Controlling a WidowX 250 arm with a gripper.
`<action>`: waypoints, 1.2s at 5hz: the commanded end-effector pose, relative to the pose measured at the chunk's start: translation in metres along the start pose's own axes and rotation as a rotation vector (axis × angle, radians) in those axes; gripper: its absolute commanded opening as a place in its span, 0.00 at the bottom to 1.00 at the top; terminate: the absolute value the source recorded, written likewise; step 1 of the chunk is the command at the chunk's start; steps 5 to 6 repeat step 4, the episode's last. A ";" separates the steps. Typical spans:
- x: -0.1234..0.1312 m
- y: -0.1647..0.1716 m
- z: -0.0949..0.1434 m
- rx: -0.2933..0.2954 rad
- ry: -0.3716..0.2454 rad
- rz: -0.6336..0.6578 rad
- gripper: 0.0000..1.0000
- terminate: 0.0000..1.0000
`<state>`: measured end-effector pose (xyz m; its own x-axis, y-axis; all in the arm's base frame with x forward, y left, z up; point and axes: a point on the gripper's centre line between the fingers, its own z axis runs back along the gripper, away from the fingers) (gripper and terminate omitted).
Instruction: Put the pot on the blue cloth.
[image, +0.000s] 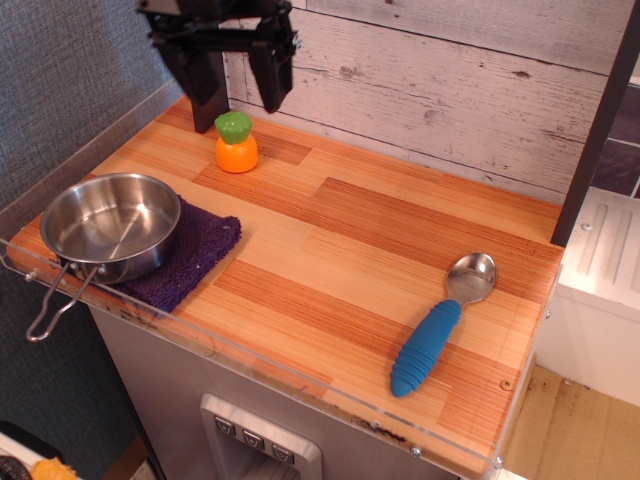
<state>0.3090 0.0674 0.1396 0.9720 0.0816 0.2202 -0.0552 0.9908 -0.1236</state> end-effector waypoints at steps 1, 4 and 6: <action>0.006 0.000 0.007 0.032 0.017 -0.119 1.00 0.00; 0.006 0.005 0.009 0.102 0.070 -0.145 1.00 1.00; 0.006 0.005 0.009 0.102 0.070 -0.145 1.00 1.00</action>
